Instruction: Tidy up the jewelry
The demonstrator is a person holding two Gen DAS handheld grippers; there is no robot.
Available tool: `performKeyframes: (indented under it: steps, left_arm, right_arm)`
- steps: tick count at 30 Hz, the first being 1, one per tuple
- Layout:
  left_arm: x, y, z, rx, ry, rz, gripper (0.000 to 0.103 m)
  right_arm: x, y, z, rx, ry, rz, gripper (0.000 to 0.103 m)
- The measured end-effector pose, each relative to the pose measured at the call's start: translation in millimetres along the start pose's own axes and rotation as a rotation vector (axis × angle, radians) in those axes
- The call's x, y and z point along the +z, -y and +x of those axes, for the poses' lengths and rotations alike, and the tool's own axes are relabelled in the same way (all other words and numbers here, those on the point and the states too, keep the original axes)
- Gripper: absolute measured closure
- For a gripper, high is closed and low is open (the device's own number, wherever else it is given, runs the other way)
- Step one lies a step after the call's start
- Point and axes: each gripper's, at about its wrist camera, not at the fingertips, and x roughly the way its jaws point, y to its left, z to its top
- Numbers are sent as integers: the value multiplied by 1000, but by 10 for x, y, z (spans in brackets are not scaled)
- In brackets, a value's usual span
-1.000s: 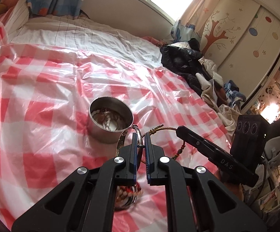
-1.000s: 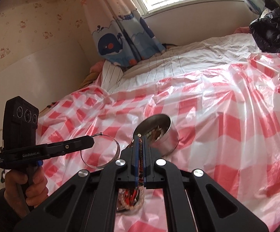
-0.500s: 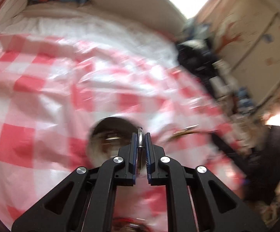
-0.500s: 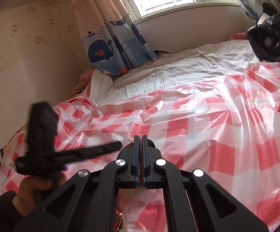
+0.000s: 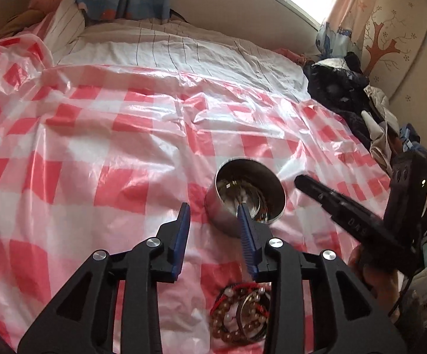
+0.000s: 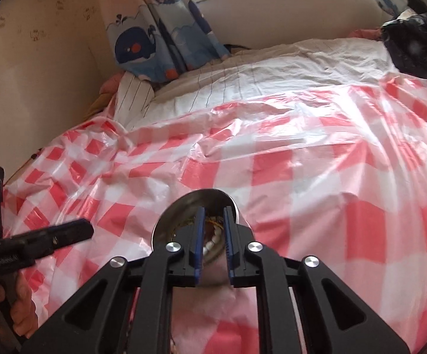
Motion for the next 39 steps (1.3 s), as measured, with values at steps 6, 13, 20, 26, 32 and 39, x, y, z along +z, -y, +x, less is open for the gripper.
performKeyframes:
  steps: [6,13,20,26,32,39]
  left_arm:
    - [-512,150,-87,-13,-71,70,72]
    - [-797,372,-24,24,-115,183,72]
    - [-886,531,57,43,-148,292,72]
    - [-924,600,158,77,-183,335,82]
    - [-922,601,199,96,-211,344,101]
    - [-751,431,-32,-52,-153,205,101]
  right_arm:
    - [-525,106,-576,26,-8,25,73]
    - [-848,24,-695,121,-53,48,72]
    - [-914,8,-583,98,-75,57,67]
    - [-907,50,-558,100,-72,70,62]
    - [-922,28,-512,104,-88,65,60]
    - [-934,27,-499,102,-93,66,58]
